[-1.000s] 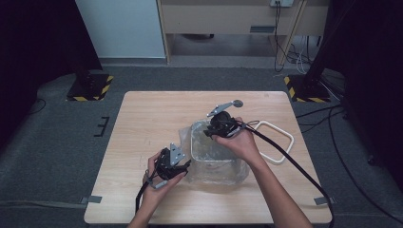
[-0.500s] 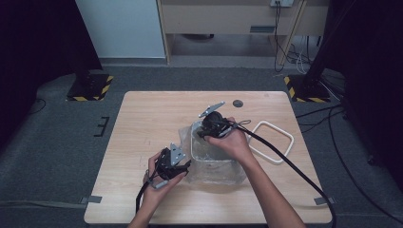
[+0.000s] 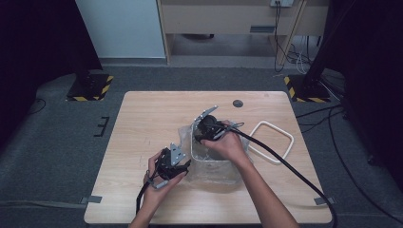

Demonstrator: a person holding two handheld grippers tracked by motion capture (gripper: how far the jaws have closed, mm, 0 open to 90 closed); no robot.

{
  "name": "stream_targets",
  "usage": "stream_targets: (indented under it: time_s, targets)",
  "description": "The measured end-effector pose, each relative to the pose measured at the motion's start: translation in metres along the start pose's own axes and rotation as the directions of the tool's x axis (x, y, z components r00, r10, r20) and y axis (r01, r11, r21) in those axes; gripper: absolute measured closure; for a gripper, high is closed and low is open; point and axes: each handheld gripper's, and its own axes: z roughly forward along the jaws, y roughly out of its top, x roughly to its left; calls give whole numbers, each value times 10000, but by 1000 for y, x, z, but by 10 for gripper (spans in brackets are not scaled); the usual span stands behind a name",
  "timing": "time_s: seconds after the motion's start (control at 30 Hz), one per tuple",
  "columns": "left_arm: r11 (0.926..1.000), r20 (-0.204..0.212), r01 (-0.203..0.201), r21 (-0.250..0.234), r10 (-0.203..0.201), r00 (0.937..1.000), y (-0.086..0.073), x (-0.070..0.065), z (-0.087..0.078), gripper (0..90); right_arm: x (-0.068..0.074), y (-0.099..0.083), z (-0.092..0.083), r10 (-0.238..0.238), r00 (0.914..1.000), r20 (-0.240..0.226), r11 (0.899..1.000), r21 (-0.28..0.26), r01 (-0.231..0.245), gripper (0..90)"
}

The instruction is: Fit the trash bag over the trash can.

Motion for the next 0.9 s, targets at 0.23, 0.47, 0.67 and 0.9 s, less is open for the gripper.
stream_targets:
  time_s: [0.23, 0.47, 0.67, 0.9]
  targets:
    - [10000, -11, 1, -12, -1, 10000, 0, 0, 0, 356, -2, -3, 13, 113, 9998, -155, 9984, 560, -104, 562]
    - [10000, -27, 38, 6, -38, 10000, 0, 1, 0, 353, -6, -3, 20, 529, 9984, -202, 9936, 1013, -506, 458]
    - [9999, -48, 119, -20, -119, 9999, 0, 3, -1, 348, -9, -6, 28, 688, 9971, -332, 9824, 1762, -619, 325]
    - [10000, -156, 47, -58, -48, 9999, 0, 4, -1, 346, -11, -7, 32, 897, 9959, -118, 9743, 2085, -853, 247]
